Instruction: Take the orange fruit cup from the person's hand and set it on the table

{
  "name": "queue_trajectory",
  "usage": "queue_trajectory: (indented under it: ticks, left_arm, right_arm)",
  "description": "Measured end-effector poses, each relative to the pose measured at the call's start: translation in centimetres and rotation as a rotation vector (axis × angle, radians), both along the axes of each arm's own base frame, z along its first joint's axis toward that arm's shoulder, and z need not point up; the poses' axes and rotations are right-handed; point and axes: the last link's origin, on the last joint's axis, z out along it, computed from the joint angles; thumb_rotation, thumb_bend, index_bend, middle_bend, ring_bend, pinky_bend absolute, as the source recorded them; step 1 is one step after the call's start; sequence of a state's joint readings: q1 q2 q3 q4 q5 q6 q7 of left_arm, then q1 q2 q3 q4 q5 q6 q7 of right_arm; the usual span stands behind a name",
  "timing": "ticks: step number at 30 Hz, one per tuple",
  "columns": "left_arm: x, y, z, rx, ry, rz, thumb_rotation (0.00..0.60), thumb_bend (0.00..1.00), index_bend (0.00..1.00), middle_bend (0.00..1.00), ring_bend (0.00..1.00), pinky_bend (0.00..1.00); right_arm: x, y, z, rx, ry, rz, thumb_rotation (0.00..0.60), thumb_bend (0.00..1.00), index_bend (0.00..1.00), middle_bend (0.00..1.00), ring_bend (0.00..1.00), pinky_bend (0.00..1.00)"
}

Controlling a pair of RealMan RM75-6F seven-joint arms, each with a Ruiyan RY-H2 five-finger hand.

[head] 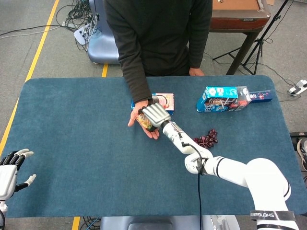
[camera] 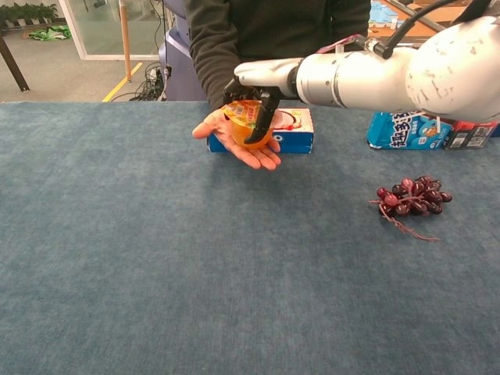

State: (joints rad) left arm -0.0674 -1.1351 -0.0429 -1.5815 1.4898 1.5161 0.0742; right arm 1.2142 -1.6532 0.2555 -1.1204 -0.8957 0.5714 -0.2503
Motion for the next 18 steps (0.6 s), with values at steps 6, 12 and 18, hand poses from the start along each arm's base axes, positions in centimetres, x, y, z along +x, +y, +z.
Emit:
queue_trajectory:
  ticks: [6, 12, 18]
  left_arm:
    - [0.0, 0.1, 0.1, 0.001, 0.001, 0.001, 0.6, 0.2, 0.27, 0.22, 0.18, 0.25]
    - [0.1, 0.2, 0.0, -0.002, 0.001, -0.005, 0.6, 0.2, 0.28, 0.22, 0.18, 0.25]
    - [0.4, 0.4, -0.1, -0.004, -0.001, -0.018, 0.6, 0.2, 0.27, 0.22, 0.18, 0.25]
  right_arm:
    - [0.1, 0.0, 0.8, -0.01, -0.039, 0.0, 0.6, 0.35, 0.44, 0.44, 0.36, 0.58]
    - [-0.1, 0.5, 2.1, -0.015, -0.073, 0.008, 0.6, 0.35, 0.44, 0.44, 0.36, 0.58]
    - [-0.6, 1.4, 3.8, -0.012, -0.106, 0.017, 0.6, 0.35, 0.44, 0.44, 0.36, 0.58]
